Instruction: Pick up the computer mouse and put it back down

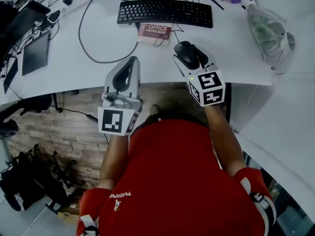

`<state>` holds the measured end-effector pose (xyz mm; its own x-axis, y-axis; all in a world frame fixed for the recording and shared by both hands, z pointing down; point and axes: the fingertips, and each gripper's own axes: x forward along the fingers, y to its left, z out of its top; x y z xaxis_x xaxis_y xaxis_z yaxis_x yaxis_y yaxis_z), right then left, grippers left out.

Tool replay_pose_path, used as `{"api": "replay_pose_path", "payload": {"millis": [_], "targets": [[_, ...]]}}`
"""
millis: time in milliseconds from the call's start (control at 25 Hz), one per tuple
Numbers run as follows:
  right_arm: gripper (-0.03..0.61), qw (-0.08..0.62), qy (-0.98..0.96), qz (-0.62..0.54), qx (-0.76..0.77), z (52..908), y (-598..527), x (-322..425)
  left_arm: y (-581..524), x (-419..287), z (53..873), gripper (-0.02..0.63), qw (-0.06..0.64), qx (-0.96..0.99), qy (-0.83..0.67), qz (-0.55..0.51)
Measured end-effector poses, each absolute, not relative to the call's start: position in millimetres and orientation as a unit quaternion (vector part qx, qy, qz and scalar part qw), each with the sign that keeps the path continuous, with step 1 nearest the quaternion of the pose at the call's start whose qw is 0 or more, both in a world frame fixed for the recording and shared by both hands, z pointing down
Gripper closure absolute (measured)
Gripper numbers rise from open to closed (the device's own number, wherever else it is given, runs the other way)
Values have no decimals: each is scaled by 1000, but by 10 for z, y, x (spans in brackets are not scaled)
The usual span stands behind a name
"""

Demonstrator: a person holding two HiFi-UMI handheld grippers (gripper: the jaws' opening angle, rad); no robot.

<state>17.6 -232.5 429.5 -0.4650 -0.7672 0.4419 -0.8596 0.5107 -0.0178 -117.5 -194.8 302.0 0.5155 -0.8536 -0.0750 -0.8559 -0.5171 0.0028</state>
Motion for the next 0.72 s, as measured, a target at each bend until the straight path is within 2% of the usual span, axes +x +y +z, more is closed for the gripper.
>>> {"api": "replay_pose_path", "payload": {"millis": [720], "targets": [[284,303,-815,169,465,5397,-2552,255,-2098,-1151,3313,604,-5,-869,495,12]]}}
